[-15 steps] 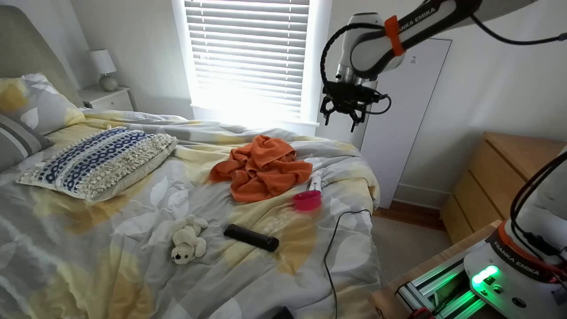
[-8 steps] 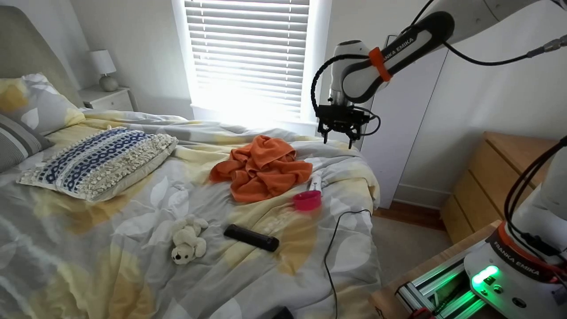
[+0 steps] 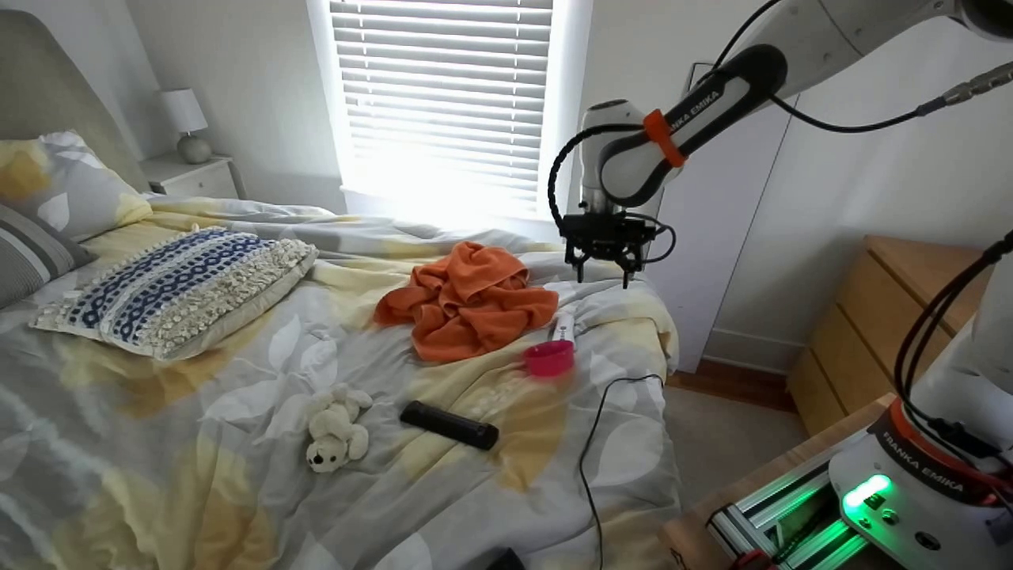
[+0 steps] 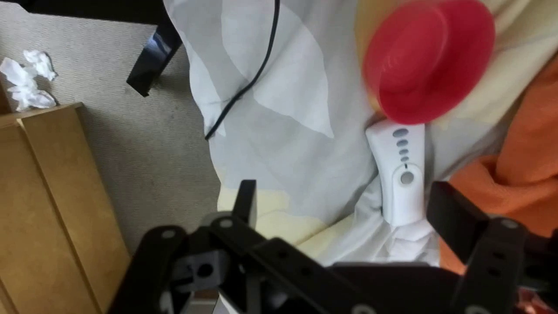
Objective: Pick up the red bowl and put it to the right of the white remote on the bed, pick up the white remote and put it in the red bowl
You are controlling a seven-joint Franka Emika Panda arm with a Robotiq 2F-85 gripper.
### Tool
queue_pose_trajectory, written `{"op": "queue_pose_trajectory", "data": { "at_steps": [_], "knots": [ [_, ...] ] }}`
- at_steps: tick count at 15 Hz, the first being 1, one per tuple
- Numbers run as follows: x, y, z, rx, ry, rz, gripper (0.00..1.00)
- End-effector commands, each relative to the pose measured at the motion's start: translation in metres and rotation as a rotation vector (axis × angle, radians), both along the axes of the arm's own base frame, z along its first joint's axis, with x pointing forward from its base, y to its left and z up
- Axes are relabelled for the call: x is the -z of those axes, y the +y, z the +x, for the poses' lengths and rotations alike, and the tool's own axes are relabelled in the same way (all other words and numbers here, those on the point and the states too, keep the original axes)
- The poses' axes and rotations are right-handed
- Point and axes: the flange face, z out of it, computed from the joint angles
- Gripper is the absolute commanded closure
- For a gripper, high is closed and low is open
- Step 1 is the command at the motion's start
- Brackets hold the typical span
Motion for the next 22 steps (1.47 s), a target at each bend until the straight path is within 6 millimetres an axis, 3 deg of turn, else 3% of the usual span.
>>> {"op": "queue_pose_trajectory", "data": {
  "at_steps": [1,6,11,13,14,22],
  "knots": [
    [0.058,0.025,-0.008,-0.041,0.112,0.015,0.0],
    [0.113,0.032,-0.007,-0.031,0.125,0.021,0.0],
    [0.138,0.032,0.006,0.015,0.118,0.081,0.02],
    [0.145,0.033,0.009,0.034,0.135,0.113,0.27],
    [0.148,0.033,0.011,0.042,0.138,0.12,0.3],
    [0.161,0.033,0.021,0.068,0.161,0.145,0.92]
  ]
}}
